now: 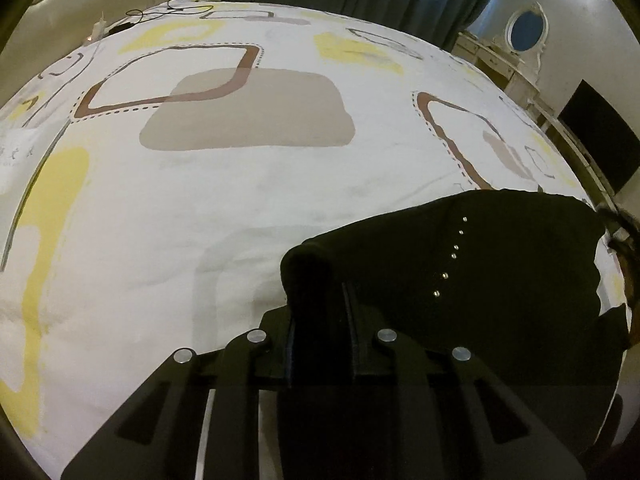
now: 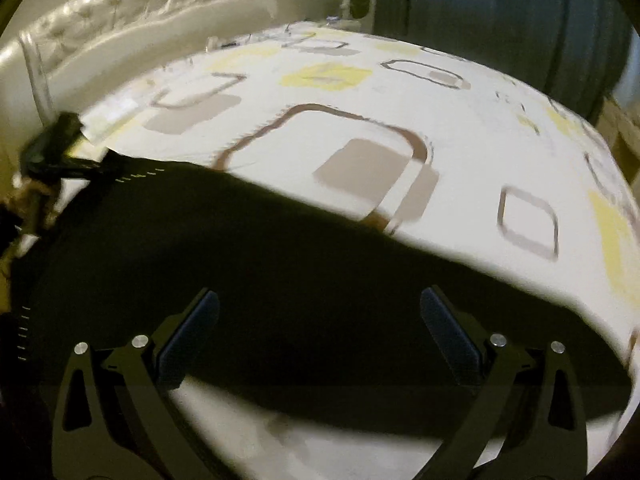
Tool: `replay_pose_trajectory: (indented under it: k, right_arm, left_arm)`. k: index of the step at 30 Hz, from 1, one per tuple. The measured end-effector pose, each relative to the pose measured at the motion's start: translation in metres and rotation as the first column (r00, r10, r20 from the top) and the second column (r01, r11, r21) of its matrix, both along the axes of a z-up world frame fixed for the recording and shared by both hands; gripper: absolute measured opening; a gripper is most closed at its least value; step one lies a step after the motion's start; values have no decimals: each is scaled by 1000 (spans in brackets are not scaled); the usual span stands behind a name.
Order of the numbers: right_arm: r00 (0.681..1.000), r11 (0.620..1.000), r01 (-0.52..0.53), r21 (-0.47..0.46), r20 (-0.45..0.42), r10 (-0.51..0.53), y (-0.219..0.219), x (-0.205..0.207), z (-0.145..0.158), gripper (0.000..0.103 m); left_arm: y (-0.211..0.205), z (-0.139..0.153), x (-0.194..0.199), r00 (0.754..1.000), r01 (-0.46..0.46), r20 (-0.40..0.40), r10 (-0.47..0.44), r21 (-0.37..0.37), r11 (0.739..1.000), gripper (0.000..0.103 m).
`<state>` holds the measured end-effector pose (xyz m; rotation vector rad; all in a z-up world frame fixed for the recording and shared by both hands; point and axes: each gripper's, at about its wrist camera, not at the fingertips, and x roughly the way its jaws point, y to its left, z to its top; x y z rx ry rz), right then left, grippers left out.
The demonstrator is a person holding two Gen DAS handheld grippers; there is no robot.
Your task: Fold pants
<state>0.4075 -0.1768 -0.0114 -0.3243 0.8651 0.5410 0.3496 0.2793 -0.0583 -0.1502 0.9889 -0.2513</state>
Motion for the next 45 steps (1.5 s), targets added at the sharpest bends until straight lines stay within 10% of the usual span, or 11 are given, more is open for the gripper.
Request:
replay_pose_trajectory:
  k: [9, 10, 12, 21, 26, 33, 42, 45]
  right_arm:
    - [975, 976, -196, -94, -121, 185, 25, 69, -26, 97]
    - [969, 974, -209, -86, -152, 195, 24, 76, -31, 92]
    - [956, 971, -229, -76, -207, 209, 23, 85, -39, 52]
    - [941, 954, -263, -141, -257, 221, 23, 100, -56, 66]
    - [931, 968, -238, -83, -303, 203, 17, 102, -57, 44]
    - [947, 972, -215, -97, -263, 183, 12, 88, -54, 16]
    - [978, 958, -204, -202, -87, 189, 22, 56, -39, 10]
    - [984, 964, -177, -201, -24, 176, 21, 44, -31, 10]
  left_arm:
    - [8, -4, 1, 1000, -15, 1, 15, -73, 997, 23]
    - [9, -4, 2, 1000, -12, -1, 12, -77, 997, 24]
    - [8, -3, 4, 1000, 0, 2, 0, -66, 998, 24]
    - [5, -4, 15, 1000, 17, 3, -17, -50, 999, 24]
    - [5, -6, 21, 1000, 7, 2, -7, -67, 998, 26]
    - [1, -3, 25, 1000, 6, -5, -6, -34, 999, 26]
    - [-6, -2, 30, 1000, -2, -26, 2, 11, 1000, 25]
    - [-9, -1, 30, 999, 14, -30, -15, -2, 1000, 10]
